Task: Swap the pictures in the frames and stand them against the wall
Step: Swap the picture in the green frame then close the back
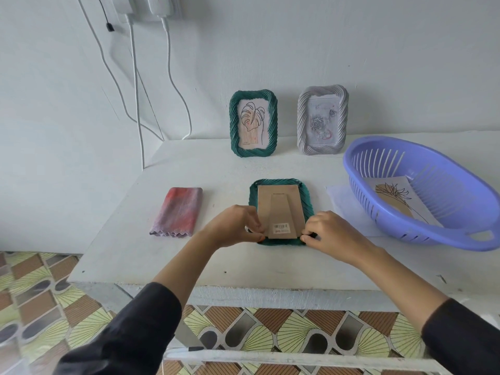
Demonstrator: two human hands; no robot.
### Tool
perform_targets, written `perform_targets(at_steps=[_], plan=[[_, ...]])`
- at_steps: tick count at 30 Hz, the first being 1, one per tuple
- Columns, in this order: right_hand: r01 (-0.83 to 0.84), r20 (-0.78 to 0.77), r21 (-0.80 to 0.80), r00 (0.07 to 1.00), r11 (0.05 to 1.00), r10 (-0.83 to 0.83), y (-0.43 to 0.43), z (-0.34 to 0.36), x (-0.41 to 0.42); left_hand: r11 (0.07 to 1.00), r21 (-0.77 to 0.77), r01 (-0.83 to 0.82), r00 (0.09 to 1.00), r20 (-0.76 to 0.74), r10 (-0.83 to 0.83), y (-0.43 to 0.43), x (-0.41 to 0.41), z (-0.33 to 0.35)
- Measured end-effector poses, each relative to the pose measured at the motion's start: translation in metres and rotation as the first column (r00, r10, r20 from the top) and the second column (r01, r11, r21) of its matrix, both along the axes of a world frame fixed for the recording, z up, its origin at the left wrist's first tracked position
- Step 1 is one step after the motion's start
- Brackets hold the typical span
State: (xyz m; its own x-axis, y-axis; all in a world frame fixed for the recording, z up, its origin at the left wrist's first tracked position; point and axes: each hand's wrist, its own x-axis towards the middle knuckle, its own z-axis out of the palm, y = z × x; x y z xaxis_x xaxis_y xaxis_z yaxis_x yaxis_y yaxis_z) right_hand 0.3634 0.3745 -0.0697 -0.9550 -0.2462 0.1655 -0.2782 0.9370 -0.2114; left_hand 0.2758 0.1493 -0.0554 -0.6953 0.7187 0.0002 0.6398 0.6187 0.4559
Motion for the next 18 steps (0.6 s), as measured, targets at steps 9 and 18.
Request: perform_targets(at_steps=[9, 18], plan=[[0.054, -0.012, -0.066, 0.998, 0.996, -0.055, -0.006, -0.002, 0.001, 0.996, 0.071, -0.056, 0.996, 0.076, 0.050, 0.004, -0.008, -0.004], [0.179, 0.136, -0.190, 0.979, 0.965, -0.155, -0.008, 0.006, 0.000, 0.991, 0.095, -0.095, 0.975, 0.211, 0.074, 0.003, -0.014, -0.004]])
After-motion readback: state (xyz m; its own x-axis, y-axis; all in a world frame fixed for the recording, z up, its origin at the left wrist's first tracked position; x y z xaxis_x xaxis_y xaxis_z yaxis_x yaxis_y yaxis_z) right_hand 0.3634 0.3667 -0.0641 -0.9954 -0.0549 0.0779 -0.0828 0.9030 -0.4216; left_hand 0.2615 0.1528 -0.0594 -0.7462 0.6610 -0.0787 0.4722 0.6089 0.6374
